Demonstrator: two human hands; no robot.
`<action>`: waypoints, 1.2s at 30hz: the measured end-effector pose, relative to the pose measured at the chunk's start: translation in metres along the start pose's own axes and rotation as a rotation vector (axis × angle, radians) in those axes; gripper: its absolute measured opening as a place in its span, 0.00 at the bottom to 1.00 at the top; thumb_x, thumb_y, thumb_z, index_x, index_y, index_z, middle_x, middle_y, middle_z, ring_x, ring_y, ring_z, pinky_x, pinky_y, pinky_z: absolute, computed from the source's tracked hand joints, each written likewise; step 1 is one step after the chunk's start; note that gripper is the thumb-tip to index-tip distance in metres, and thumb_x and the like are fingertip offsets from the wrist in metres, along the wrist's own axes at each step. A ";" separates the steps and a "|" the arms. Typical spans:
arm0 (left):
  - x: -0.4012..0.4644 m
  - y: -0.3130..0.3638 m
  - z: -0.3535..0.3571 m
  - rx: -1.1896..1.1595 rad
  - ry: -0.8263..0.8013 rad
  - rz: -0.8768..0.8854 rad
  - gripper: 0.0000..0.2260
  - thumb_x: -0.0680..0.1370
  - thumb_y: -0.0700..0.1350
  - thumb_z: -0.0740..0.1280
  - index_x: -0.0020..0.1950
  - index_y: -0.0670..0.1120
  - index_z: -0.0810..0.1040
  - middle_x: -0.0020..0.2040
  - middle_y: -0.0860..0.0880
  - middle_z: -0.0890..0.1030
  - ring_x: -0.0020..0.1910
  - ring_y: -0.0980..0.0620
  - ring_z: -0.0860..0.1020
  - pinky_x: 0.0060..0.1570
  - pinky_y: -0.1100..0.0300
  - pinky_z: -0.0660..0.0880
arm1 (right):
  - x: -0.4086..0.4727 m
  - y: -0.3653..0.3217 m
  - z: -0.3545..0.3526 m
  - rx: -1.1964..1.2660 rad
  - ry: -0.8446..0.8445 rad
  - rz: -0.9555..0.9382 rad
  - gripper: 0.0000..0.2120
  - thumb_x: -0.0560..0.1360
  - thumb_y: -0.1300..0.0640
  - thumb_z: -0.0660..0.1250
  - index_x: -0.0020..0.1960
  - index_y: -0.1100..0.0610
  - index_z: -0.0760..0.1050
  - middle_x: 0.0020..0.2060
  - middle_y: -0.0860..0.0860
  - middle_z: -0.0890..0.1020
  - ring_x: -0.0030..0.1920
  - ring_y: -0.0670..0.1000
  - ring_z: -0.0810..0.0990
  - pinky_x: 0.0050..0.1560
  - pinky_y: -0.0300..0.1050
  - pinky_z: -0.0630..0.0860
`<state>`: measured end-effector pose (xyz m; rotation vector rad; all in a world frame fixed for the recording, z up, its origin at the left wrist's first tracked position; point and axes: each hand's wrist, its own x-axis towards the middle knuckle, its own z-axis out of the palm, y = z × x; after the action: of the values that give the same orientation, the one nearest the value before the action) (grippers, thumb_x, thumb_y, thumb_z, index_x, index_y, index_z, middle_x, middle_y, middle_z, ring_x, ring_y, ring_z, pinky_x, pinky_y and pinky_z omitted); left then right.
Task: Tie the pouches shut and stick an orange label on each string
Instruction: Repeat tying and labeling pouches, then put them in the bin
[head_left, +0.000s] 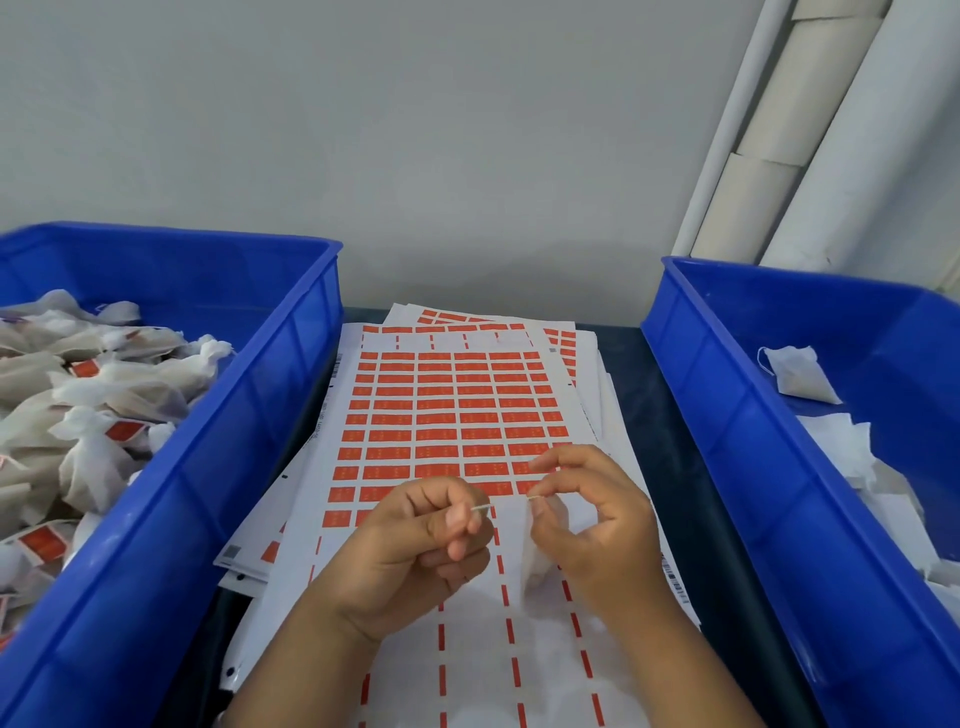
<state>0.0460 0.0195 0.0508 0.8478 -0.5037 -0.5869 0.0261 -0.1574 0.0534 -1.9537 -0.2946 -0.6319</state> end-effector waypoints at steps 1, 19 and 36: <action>0.001 -0.001 0.000 -0.004 -0.049 0.003 0.06 0.73 0.45 0.72 0.41 0.43 0.83 0.30 0.51 0.77 0.28 0.59 0.69 0.30 0.67 0.68 | -0.001 0.000 0.001 0.000 -0.018 0.010 0.04 0.68 0.43 0.65 0.41 0.41 0.74 0.47 0.38 0.79 0.54 0.37 0.77 0.54 0.25 0.71; 0.009 0.009 -0.003 -0.376 0.566 0.107 0.07 0.70 0.45 0.66 0.37 0.45 0.82 0.30 0.50 0.73 0.25 0.56 0.68 0.25 0.67 0.69 | 0.006 0.003 -0.002 0.107 -0.571 0.592 0.08 0.76 0.49 0.67 0.39 0.45 0.81 0.38 0.41 0.83 0.43 0.42 0.81 0.51 0.38 0.74; 0.016 -0.017 0.015 1.193 0.419 -0.079 0.12 0.74 0.44 0.70 0.36 0.61 0.77 0.33 0.62 0.78 0.38 0.65 0.76 0.35 0.74 0.72 | 0.004 0.012 -0.002 0.360 -0.163 0.603 0.05 0.73 0.49 0.69 0.47 0.40 0.82 0.48 0.37 0.83 0.51 0.41 0.81 0.45 0.34 0.78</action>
<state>0.0437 -0.0078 0.0479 2.0757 -0.4074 -0.1052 0.0343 -0.1652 0.0477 -1.6263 0.0844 -0.0203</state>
